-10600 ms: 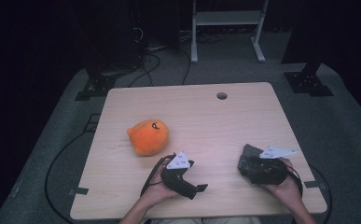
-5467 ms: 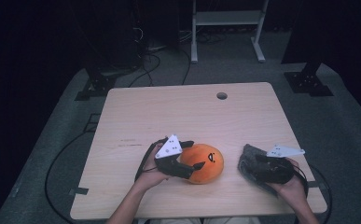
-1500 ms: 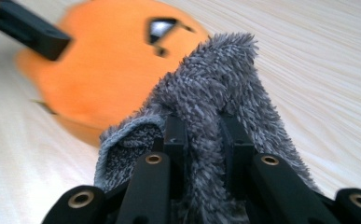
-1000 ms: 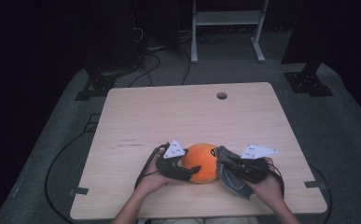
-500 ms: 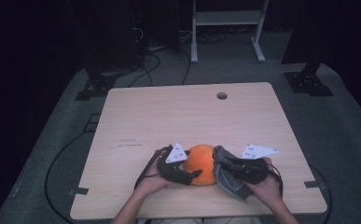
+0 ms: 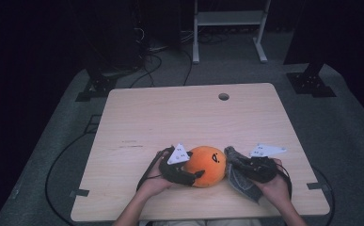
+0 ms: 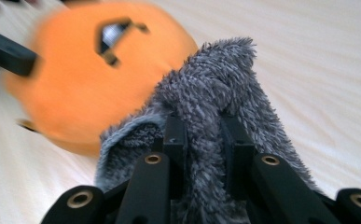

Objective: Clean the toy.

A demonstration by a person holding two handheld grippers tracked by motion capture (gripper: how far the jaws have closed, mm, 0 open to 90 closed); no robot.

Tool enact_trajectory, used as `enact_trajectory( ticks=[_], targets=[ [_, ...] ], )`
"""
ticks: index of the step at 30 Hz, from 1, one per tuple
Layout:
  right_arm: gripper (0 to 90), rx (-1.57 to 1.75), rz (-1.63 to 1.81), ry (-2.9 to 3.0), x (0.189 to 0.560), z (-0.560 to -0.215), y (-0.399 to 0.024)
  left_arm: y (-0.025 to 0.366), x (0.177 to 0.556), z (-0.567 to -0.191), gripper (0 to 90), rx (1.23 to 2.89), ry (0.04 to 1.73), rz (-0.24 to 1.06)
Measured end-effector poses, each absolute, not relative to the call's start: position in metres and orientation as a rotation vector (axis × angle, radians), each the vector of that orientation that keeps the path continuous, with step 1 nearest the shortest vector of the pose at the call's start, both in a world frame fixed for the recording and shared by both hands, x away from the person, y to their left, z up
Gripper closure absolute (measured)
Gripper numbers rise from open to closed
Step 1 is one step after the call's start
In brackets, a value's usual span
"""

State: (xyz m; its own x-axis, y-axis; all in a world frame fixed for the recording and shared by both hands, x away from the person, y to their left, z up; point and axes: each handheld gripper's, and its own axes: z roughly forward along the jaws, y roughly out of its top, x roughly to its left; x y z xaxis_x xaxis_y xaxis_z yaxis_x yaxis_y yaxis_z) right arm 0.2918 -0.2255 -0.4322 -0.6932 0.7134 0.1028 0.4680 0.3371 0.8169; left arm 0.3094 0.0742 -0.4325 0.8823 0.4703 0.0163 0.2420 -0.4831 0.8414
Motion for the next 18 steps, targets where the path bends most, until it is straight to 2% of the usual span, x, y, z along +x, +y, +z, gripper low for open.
enact_trajectory(
  ticks=[3,7,9,12,18],
  targets=[
    [74.3,0.943,1.382,2.324,0.280,-0.419,-0.210,0.071,0.309,-0.432,22.5,2.098,0.506,0.306],
    [74.4,0.868,1.267,2.360,0.279,-0.428,-0.190,0.075,0.307,-0.422,23.8,2.103,0.463,0.327],
    [74.3,0.891,1.274,2.356,0.282,-0.429,-0.194,0.080,0.305,-0.413,31.6,2.098,0.444,0.318],
    [74.3,0.956,1.267,2.335,0.289,-0.433,-0.205,0.081,0.306,-0.413,36.8,2.118,0.454,0.309],
    [74.5,1.020,1.221,2.321,0.294,-0.433,-0.214,0.076,0.310,-0.422,40.7,2.094,0.510,0.285]
  ],
)
